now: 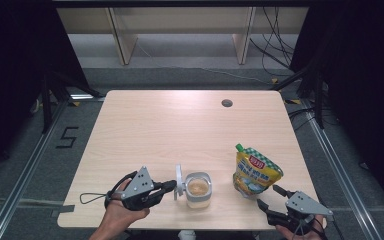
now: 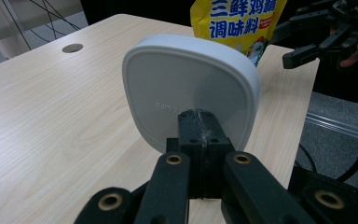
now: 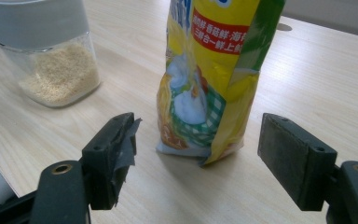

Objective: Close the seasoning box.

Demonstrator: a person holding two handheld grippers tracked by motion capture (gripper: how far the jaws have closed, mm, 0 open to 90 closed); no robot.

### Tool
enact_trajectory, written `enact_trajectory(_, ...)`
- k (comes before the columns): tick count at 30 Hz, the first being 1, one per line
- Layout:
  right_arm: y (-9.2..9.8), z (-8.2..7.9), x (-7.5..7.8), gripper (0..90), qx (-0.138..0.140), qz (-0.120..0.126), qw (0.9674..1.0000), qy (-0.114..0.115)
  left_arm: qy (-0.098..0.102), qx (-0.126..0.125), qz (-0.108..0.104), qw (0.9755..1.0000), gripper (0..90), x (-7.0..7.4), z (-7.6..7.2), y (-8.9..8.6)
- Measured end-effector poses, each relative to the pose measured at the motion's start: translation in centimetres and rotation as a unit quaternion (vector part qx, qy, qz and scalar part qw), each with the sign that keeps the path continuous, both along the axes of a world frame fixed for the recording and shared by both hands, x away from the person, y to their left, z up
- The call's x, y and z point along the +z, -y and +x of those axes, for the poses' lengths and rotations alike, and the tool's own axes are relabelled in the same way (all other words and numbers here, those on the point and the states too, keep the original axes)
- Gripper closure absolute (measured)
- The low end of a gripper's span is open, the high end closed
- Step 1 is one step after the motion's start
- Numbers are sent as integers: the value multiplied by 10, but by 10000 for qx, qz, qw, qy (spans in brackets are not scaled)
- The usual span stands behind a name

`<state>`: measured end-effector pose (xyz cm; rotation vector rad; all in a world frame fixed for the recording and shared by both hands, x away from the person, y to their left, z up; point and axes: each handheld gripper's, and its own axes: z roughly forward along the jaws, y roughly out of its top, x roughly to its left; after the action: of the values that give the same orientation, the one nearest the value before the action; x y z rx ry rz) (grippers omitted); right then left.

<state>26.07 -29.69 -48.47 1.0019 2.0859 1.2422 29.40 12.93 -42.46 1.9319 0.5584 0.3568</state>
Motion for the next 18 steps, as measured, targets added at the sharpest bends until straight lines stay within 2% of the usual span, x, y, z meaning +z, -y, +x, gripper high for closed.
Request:
enact_trajectory(3, -2, -1, 0, 290, -1, 110, 9999, -69, 81, -107, 31, 9999, 891, 0, 2, 3)
enact_trajectory(5, -2, 0, 0, 290, 2, 59, 10000, -14, 83, -106, 72, 9999, 891, 2, 3, 5)
enact_trajectory(6, -2, -1, 0, 289, -8, 81, 9999, -68, 35, -64, 27, 10000, 891, 2, 3, 6)
enact_trajectory(7, -2, 0, 0, 289, 4, 92, 10000, -30, 38, -103, 11, 9999, 891, 2, 4, 7)
enact_trajectory(8, -2, -1, 0, 290, -40, 164, 9998, -128, 54, -95, 46, 9999, 891, 2, 5, 9)
enact_trajectory(11, 0, 1, 0, 290, 18, 84, 10000, -10, 38, -151, 13, 9999, 891, 1, 7, 15)
enact_trajectory(12, -1, -1, 0, 290, -43, 147, 9999, -65, 62, -170, 80, 9998, 891, 2, 7, 16)
enact_trajectory(13, 0, 0, 0, 290, -12, 112, 9999, 20, 66, -200, 108, 9997, 891, 2, 8, 18)
enact_trajectory(17, 1, 1, 1, 291, 22, 22, 9999, 121, 65, -254, 102, 9996, 891, 2, 10, 24)
enact_trajectory(18, 1, 1, 1, 292, 33, 23, 10000, 73, 53, -243, 86, 9997, 891, 2, 9, 25)
